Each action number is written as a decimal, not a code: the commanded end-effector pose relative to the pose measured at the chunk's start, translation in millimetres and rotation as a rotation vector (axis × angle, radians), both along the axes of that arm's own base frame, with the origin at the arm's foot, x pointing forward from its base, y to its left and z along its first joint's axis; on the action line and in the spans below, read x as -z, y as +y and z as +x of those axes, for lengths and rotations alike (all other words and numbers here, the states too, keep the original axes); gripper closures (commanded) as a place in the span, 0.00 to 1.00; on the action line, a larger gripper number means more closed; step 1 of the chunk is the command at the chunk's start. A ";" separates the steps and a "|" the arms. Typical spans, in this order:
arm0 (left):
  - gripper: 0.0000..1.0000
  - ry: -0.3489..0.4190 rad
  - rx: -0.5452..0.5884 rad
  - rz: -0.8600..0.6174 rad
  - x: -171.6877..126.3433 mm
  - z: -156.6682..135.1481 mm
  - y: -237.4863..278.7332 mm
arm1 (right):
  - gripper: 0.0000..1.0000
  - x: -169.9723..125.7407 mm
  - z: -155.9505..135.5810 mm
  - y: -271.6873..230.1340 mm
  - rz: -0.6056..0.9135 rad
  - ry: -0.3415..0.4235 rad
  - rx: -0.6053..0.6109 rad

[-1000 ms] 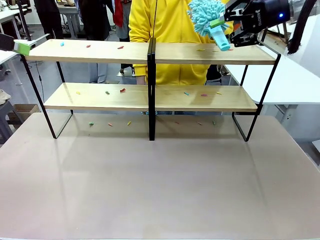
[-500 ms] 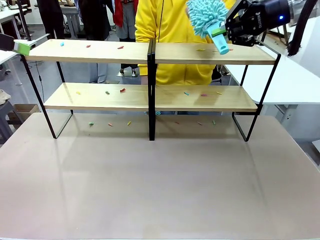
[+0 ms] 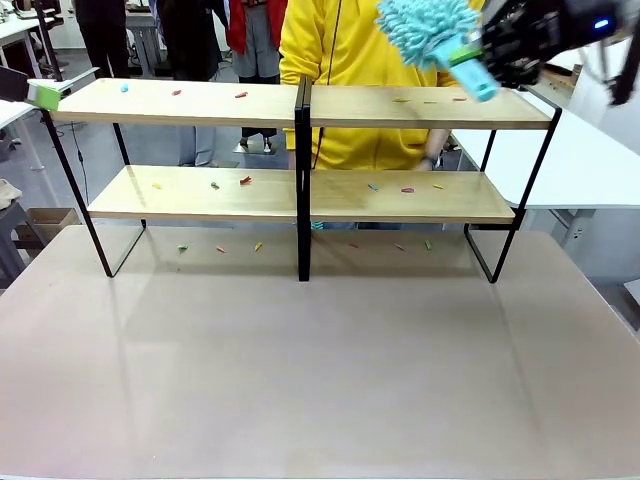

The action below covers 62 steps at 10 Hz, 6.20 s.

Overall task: Clean the shelves.
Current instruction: Pick up the Duster when the human hands it over, then clean a randomly selected level of the Shelf with the Duster.

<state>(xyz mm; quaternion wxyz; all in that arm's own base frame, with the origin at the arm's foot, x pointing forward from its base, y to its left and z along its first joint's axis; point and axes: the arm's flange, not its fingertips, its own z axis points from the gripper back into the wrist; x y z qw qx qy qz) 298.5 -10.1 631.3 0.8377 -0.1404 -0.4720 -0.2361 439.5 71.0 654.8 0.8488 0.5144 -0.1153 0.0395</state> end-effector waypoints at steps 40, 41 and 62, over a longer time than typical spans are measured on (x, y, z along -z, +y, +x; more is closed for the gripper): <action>0.00 -0.001 0.004 -0.003 -0.1 -0.1 0.2 | 0.88 176.8 -196.1 148.2 -0.837 -0.040 -0.467; 0.00 -0.001 0.004 -0.003 -0.1 -0.1 0.2 | 0.88 171.4 -219.5 119.7 -0.812 0.020 -0.509; 0.00 -0.001 0.004 -0.003 -0.1 -0.1 0.2 | 0.88 271.9 -94.2 321.3 -0.874 -0.102 -0.223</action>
